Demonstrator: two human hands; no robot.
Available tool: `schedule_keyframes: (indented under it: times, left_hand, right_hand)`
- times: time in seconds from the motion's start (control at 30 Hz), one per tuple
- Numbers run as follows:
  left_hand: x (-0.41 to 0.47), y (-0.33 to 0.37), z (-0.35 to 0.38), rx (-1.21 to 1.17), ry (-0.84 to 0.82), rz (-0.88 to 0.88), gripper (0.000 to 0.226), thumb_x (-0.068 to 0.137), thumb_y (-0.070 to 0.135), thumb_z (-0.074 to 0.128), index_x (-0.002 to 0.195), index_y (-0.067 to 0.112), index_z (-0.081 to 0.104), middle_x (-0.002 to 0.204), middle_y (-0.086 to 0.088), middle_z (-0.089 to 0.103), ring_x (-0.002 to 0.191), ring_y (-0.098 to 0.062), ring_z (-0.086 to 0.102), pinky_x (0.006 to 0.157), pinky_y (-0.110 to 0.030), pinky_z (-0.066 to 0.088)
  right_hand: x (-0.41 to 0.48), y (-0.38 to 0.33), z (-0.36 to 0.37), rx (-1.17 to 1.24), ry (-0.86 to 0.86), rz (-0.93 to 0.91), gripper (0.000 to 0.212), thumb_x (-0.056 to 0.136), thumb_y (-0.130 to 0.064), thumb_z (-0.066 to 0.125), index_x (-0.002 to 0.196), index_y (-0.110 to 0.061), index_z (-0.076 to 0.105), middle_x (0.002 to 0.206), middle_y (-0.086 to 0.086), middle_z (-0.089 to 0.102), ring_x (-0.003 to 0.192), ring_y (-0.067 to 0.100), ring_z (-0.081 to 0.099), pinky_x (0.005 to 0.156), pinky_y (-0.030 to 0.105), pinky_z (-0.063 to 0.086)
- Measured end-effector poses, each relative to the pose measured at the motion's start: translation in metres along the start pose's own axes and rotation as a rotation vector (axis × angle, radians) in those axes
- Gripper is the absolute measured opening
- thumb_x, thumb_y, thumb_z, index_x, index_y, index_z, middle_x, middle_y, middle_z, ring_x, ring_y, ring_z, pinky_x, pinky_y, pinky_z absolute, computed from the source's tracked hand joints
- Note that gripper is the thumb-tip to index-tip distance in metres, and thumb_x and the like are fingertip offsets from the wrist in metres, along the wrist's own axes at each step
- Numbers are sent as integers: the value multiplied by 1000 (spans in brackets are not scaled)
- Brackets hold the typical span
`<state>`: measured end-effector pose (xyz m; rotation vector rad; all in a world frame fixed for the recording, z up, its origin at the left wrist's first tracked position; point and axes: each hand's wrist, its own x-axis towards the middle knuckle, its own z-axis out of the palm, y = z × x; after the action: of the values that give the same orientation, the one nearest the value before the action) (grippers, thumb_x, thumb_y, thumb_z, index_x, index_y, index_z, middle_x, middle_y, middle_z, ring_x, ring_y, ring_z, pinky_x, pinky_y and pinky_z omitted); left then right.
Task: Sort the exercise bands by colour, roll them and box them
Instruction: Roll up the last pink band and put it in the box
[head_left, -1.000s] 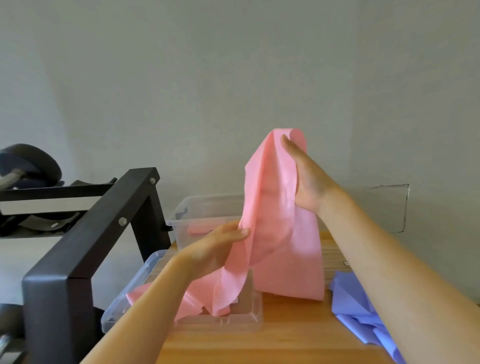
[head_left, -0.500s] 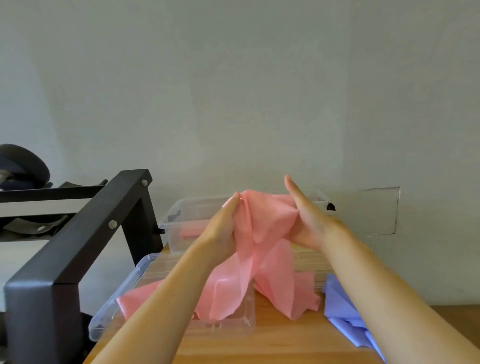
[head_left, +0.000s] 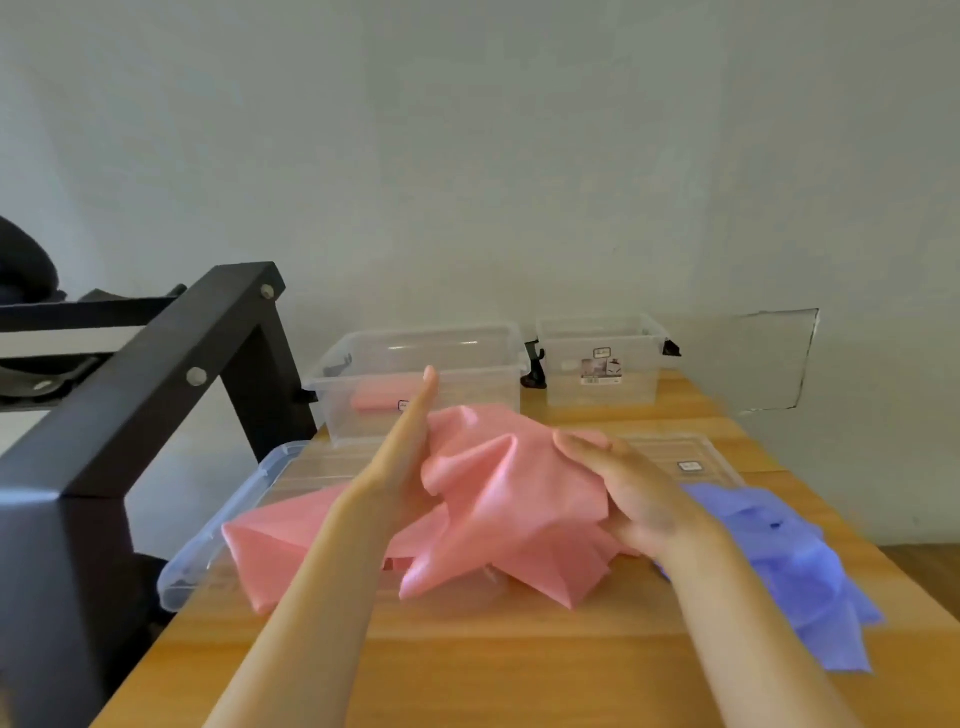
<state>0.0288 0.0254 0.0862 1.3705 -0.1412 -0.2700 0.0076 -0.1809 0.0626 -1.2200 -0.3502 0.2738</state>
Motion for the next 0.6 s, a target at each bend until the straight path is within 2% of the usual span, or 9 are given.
schedule_keyframes:
  times: [0.1, 0.17, 0.23, 0.27, 0.33, 0.37, 0.43, 0.5, 0.6]
  left_hand:
    - [-14, -23, -5, 16, -196, -4, 88, 79, 81, 28, 120, 14, 69, 119, -22, 66, 109, -42, 63, 90, -51, 51]
    - [-19, -40, -14, 83, -330, 31, 87, 79, 76, 48, 125, 3, 59, 110, -39, 61, 97, -53, 60, 88, -59, 47]
    - [-23, -42, -14, 234, -325, 78, 70, 81, 55, 68, 118, -4, 60, 96, -45, 60, 83, -51, 61, 79, -63, 44]
    - [-25, -39, -12, 320, -277, 96, 53, 87, 43, 68, 108, -4, 63, 86, -38, 65, 74, -44, 64, 71, -54, 50]
    - [-30, -34, -4, 454, -169, 101, 27, 96, 24, 57, 91, -2, 62, 58, -10, 68, 51, -27, 63, 58, -34, 53]
    - [-31, -34, -4, 509, -125, 97, 27, 98, 23, 54, 91, -1, 61, 50, -4, 64, 42, -24, 56, 55, -37, 52]
    - [-30, -39, -6, 553, -83, 112, 37, 97, 34, 58, 99, -2, 64, 54, -9, 66, 43, -25, 47, 48, -46, 40]
    - [-29, -47, -7, 306, -35, 133, 39, 89, 38, 66, 90, -1, 69, 72, -20, 69, 54, -31, 54, 40, -40, 39]
    - [-28, -49, 3, -247, -6, 91, 39, 84, 34, 53, 91, 2, 75, 89, -18, 72, 75, -24, 71, 63, -33, 60]
  right_hand:
    - [4, 5, 1, 154, 44, -94, 49, 51, -46, 90, 87, -16, 78, 84, 7, 72, 77, 17, 69, 64, 26, 56]
    - [9, 6, 2, 218, 52, -137, 63, 46, -48, 92, 98, -15, 76, 93, 9, 73, 85, 18, 70, 69, 28, 57]
    - [12, 4, 1, 264, 17, -164, 78, 50, -49, 90, 116, -14, 68, 110, 10, 70, 102, 22, 67, 80, 32, 57]
    - [13, 4, -2, 270, -1, -172, 84, 53, -51, 89, 123, -13, 63, 117, 11, 68, 109, 23, 65, 84, 35, 56]
    - [13, 5, -5, 276, -14, -175, 89, 55, -54, 87, 128, -12, 58, 122, 13, 66, 115, 24, 63, 87, 36, 55]
    - [11, 6, -5, 284, -9, -180, 87, 55, -56, 86, 125, -12, 60, 120, 12, 66, 115, 24, 63, 87, 36, 55]
    - [11, 10, -5, 301, -10, -190, 78, 56, -57, 85, 117, -13, 66, 117, 11, 67, 114, 24, 63, 89, 35, 55]
    - [9, 16, 0, 322, -29, -176, 74, 56, -58, 85, 112, -12, 70, 111, 10, 69, 108, 22, 65, 87, 32, 55]
    - [5, 26, 6, 315, -68, -71, 87, 50, -62, 86, 113, -6, 66, 101, 11, 71, 93, 22, 69, 74, 31, 57]
